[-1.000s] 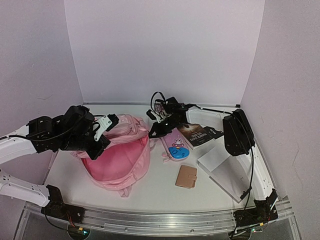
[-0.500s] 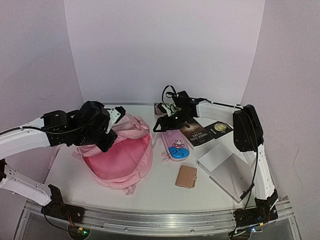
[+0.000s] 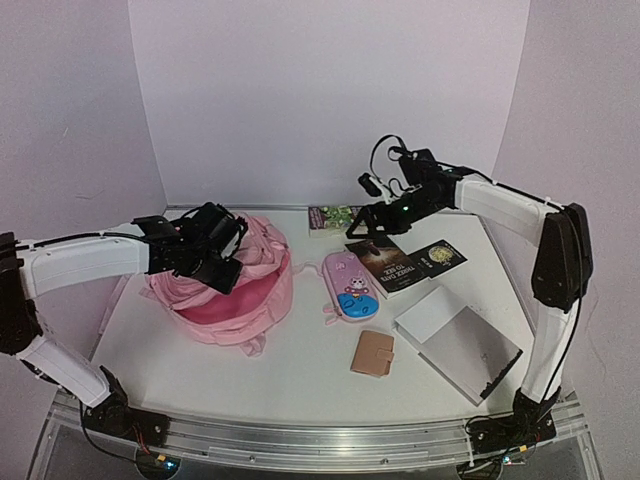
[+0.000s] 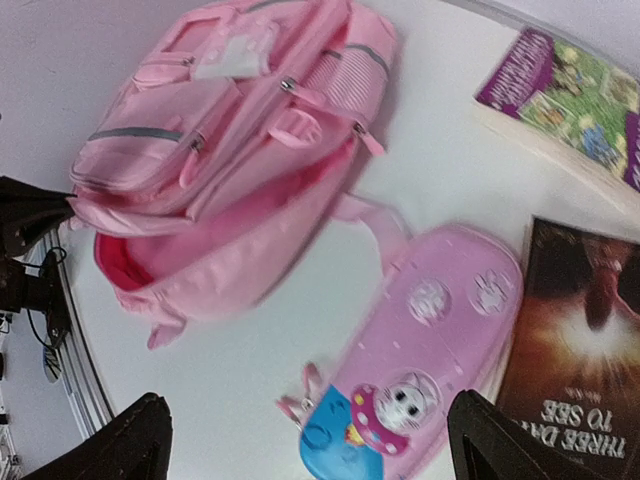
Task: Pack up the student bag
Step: Unzip the student bag at the center of the board, then pick up the book at the corner of the board.
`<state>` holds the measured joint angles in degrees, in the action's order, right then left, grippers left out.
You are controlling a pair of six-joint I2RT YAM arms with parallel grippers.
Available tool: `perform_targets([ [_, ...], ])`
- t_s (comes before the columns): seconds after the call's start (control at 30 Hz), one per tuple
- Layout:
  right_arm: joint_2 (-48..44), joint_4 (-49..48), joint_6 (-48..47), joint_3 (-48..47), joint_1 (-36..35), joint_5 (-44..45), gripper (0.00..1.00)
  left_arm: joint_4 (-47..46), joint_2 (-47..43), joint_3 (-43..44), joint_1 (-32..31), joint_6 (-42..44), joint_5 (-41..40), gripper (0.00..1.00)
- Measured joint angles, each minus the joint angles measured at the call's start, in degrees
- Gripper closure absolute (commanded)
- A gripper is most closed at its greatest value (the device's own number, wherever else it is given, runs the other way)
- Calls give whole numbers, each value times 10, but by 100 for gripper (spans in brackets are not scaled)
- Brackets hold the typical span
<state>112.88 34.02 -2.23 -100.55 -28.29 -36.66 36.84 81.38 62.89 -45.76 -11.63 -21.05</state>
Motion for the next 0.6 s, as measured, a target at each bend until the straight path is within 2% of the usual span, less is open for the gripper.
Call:
perform_targets([
  [0.07, -15, 27, -26, 24, 30, 2, 4, -4, 25, 0, 8, -13, 3, 88],
  [0.17, -41, 78, -79, 72, 81, 17, 4, -13, 53, 0, 16, -31, 12, 57],
  [0.27, -67, 135, -135, 116, 132, 40, 4, -20, 65, 0, 19, -48, 30, 45],
  [0.33, -84, 168, -174, 137, 167, 54, 4, -35, 65, 0, 20, -55, 50, 32],
  [0.4, -99, 200, -213, 155, 205, 64, 4, -66, 64, 0, 18, -63, 79, 25],
  [0.6, -108, 268, -315, 190, 336, 88, 5, -151, 93, 33, -24, -91, 159, 25],
])
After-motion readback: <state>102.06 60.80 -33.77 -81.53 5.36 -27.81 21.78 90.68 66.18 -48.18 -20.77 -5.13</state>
